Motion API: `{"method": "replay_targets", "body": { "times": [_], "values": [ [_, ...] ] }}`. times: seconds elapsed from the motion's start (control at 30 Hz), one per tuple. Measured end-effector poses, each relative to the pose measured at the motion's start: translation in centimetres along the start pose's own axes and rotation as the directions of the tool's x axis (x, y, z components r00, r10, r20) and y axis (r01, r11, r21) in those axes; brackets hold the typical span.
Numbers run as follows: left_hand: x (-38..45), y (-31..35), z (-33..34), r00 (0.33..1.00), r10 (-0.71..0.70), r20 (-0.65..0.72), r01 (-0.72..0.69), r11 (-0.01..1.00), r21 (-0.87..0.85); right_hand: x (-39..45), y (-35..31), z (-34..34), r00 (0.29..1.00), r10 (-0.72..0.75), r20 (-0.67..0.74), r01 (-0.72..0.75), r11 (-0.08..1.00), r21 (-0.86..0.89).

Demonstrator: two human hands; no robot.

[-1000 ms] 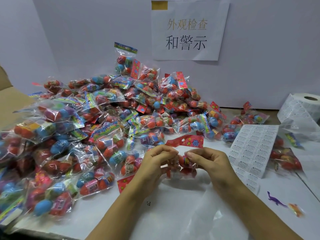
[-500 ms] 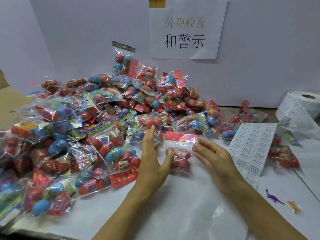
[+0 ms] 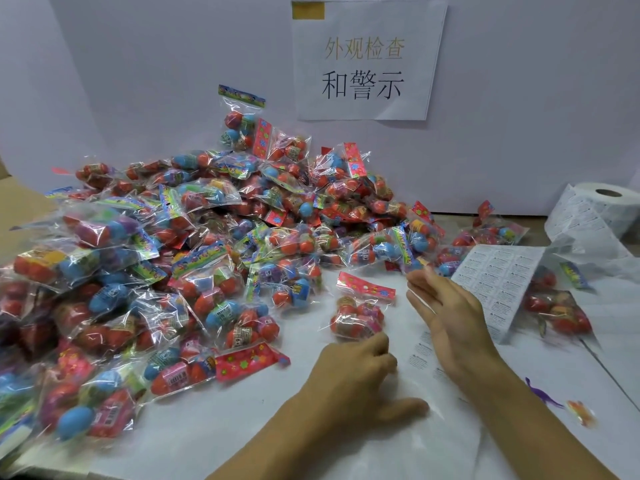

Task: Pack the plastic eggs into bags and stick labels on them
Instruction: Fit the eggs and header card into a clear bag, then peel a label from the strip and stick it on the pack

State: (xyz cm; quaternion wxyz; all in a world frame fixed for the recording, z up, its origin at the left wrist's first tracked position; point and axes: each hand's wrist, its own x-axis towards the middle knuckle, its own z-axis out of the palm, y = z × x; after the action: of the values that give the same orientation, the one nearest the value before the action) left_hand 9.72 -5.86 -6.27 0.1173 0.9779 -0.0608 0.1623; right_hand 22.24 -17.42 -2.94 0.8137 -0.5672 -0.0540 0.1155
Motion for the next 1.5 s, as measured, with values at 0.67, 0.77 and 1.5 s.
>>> {"method": "replay_targets", "body": {
  "times": [0.67,0.77,1.5],
  "values": [
    [1.3,-2.9,-3.7,0.903,-0.328,0.277,0.379,0.306,-0.874,-1.5,-1.8,-1.1,0.818,-0.286,0.499,0.553,0.633,-0.543],
    [1.1,-3.3,-3.9,0.904,-0.314,0.29,0.392,0.339,-0.855,-1.9,-2.3,-1.3,0.786,-0.23,0.573,0.573,0.618,-0.538],
    [0.6,-3.6,-3.5,0.894,-0.379,0.237,0.299,0.115,-0.947,-1.9,-3.4,-2.1,0.763,0.068,0.643,0.507,0.553,-0.661]
  ]
}}
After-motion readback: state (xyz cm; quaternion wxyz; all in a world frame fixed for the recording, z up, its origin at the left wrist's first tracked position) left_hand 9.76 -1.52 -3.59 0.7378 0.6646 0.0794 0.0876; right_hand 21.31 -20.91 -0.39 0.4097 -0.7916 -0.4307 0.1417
